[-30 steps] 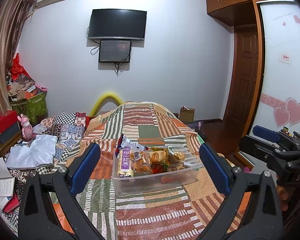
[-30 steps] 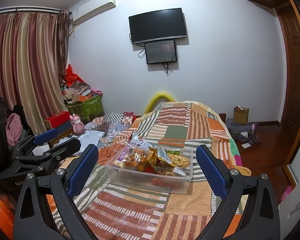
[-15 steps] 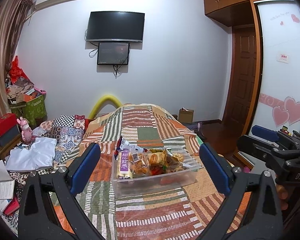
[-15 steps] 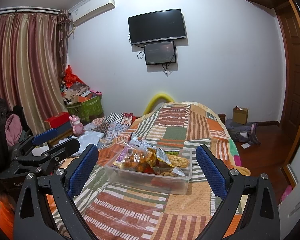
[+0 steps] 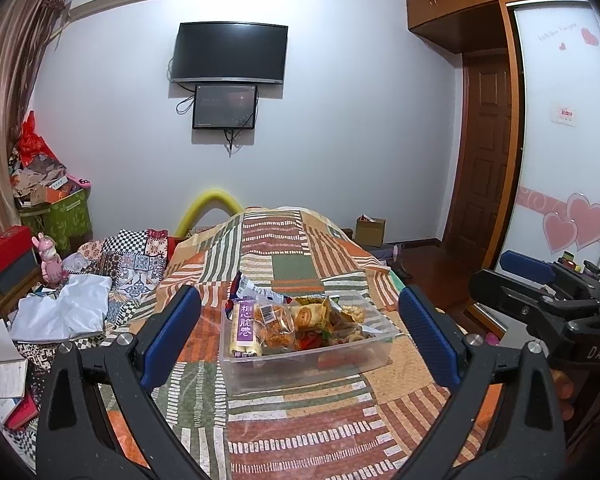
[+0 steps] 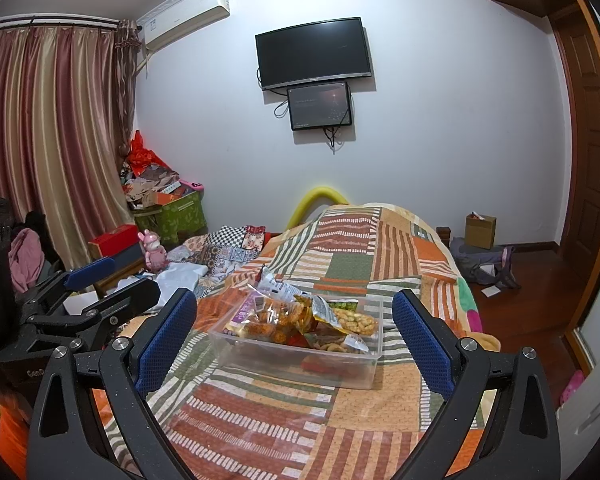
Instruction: Organize snacks
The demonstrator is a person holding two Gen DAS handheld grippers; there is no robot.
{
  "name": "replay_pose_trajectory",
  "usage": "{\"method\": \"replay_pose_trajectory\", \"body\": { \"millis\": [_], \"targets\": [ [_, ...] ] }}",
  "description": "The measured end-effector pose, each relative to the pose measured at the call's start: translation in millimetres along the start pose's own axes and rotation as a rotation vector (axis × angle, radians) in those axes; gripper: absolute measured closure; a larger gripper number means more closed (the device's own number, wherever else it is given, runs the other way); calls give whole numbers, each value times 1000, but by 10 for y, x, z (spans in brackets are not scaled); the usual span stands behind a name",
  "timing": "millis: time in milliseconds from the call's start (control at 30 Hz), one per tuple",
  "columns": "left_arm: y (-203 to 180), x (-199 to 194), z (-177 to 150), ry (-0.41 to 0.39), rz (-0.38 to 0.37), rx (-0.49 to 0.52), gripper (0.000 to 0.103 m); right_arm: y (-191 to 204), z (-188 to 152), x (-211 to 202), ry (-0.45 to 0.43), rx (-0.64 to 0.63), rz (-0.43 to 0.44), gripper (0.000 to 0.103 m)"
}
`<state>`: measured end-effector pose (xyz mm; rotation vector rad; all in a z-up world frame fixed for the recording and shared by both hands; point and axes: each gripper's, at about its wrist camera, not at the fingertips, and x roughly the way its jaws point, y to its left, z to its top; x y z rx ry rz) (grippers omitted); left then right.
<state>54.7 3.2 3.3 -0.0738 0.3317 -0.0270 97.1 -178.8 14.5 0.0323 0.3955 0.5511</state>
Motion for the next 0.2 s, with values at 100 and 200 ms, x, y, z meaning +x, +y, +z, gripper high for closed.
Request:
{"method": "replay_pose_trajectory", "body": {
  "millis": [100, 200],
  "targets": [
    [5, 13, -6, 5, -3, -5, 3, -9, 2, 2, 1, 2, 0, 5],
    [8, 26, -14, 15, -5, -4, 3, -18, 6, 5, 2, 4, -3, 5]
  ]
}}
